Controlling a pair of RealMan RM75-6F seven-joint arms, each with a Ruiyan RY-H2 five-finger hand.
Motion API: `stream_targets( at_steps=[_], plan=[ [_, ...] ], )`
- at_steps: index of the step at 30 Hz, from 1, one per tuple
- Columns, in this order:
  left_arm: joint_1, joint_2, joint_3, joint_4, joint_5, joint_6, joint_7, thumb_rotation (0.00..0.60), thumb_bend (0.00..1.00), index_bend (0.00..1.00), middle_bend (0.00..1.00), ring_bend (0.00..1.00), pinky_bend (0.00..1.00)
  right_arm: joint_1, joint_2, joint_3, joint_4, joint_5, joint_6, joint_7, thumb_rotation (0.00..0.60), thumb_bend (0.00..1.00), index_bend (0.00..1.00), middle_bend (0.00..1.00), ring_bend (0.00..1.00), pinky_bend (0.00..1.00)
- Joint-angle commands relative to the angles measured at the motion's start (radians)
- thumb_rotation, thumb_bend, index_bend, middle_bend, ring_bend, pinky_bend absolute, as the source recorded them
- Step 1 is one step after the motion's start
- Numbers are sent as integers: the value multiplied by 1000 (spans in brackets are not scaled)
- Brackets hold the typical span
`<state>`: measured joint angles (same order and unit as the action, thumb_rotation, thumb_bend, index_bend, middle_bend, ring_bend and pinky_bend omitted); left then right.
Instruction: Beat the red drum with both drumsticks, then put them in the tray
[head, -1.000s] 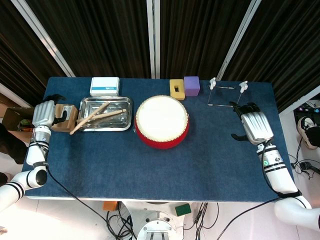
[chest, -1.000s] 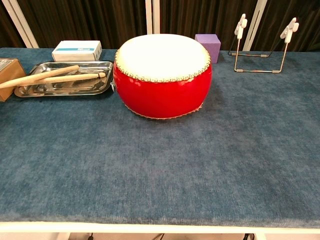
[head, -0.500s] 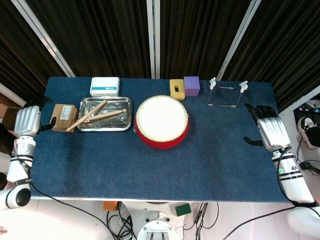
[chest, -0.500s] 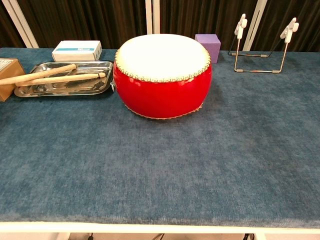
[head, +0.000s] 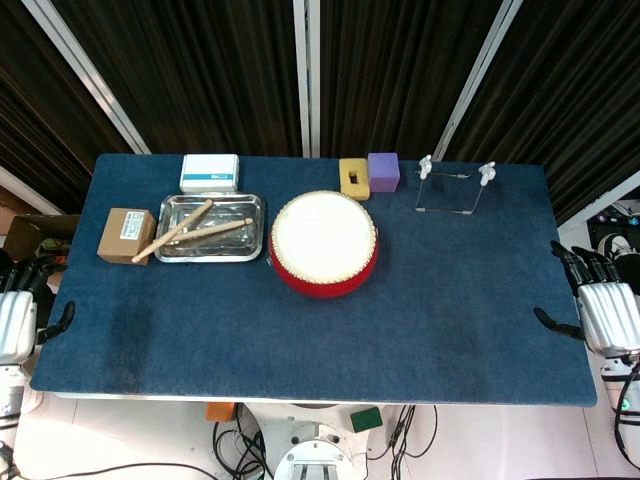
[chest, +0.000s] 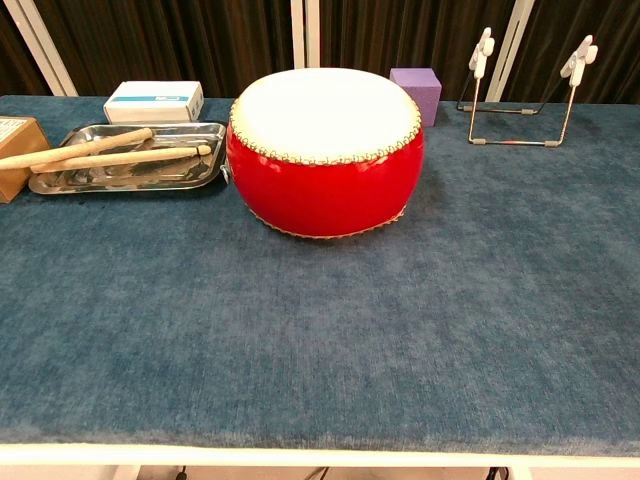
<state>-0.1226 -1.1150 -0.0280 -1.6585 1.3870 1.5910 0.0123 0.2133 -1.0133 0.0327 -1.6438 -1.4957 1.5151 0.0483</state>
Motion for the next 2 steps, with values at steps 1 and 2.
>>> stream_targets(
  at_steps=[1,2],
  plan=[
    [54,6,56,-33,60,42,16,600,328,265,199,127,189,-38,-11,-25,15,-32,31,19,600,159,73,221,110,186],
    [66,8,68,-40,76,49,18,600,326,265,199,127,189,-45,-11,-31,14,-38,32,21,600,159,73,221,110,186]
  ],
)
